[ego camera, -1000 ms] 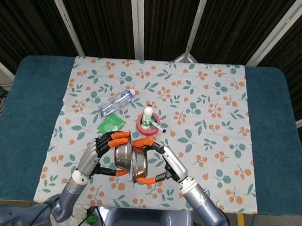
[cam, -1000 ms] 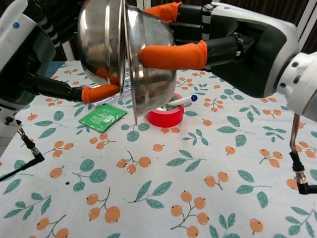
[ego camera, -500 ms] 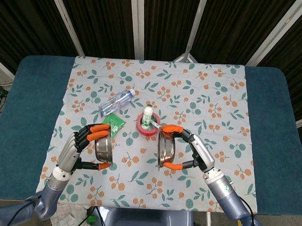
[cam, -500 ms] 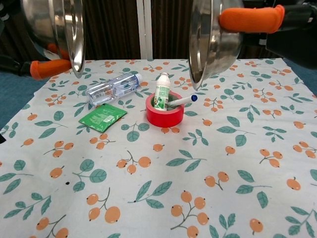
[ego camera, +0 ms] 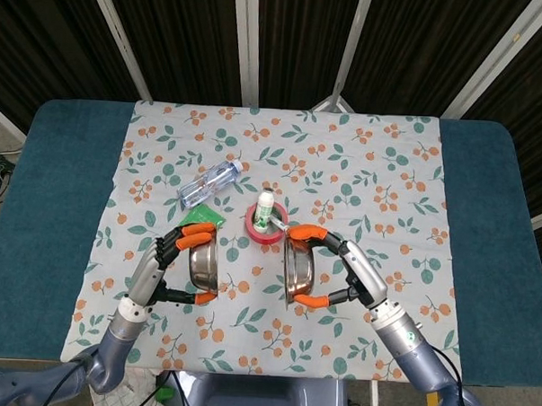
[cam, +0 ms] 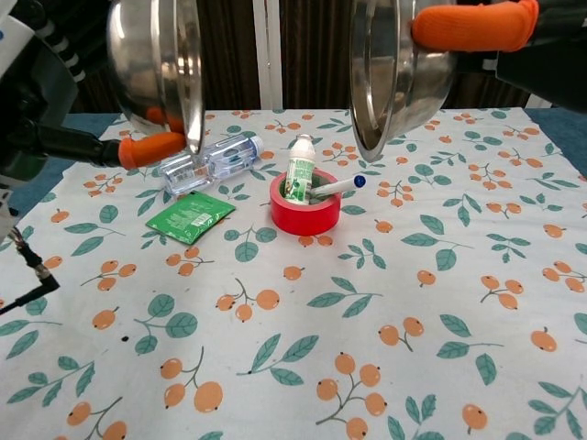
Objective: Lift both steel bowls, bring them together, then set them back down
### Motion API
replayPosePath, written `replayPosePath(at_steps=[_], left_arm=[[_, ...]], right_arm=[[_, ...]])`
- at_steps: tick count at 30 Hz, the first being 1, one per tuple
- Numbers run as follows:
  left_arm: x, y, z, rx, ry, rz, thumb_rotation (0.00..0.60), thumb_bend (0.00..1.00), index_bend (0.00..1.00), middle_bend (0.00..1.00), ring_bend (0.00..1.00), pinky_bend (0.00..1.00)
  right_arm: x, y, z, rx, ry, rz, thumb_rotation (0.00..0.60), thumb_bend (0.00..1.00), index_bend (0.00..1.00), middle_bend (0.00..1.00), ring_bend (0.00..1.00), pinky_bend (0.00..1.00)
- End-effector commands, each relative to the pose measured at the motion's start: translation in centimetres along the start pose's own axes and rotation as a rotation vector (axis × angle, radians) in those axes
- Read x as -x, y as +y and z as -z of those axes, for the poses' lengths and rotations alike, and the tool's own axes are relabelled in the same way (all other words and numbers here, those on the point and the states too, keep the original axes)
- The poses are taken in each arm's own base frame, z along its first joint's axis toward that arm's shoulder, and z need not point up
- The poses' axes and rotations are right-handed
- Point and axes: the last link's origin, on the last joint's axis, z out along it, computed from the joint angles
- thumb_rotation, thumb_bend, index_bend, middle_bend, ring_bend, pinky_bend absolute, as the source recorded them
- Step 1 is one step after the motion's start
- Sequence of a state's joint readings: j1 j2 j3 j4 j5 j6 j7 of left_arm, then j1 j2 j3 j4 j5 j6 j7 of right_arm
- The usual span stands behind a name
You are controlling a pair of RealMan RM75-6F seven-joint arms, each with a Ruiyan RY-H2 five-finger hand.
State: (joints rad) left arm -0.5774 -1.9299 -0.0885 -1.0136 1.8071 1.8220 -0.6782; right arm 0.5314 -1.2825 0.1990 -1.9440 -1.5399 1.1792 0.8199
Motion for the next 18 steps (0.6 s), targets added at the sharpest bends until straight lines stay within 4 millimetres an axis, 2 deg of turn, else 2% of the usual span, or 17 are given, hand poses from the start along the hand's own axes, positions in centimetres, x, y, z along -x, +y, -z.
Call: replayPosePath(at_steps=[1, 9, 14, 18], left_arm=[[2.0, 0.6, -0.3, 0.032, -0.023, 0.035, 0.6, 0.0, 0.21, 0.18, 0.24, 0.33], [5.3, 1.5, -1.2, 0.062, -0.025, 0.11, 0.6, 0.0, 0.21, 0.18, 0.24, 0.33], [7.1, 2.2, -2.0, 0.107, -0.023, 0.096, 0.6, 0.0, 0.22, 0.18, 0.24, 0.33], [7.7, 2.6, -2.5, 0.124, -0.02, 0.08, 0.6, 0.0, 0.22, 0.18, 0.24, 0.33]], right_arm=[[0.2, -0.2, -0.3, -0.002, 0.005, -0.01, 0.6, 0.17, 0.56, 0.31, 0.49, 0.51], [0.9, -0.2, -0.4, 0.003, -0.005, -0.01, 0.6, 0.17, 0.56, 0.31, 0.49, 0.51], [1.8, -0.3, -0.2, 0.008, -0.036, -0.006, 0.6, 0.17, 0.56, 0.31, 0.49, 0.51], [2.3, -0.3, 0.1, 0.009, -0.053, -0.013, 0.6, 0.17, 0.56, 0.31, 0.49, 0.51]])
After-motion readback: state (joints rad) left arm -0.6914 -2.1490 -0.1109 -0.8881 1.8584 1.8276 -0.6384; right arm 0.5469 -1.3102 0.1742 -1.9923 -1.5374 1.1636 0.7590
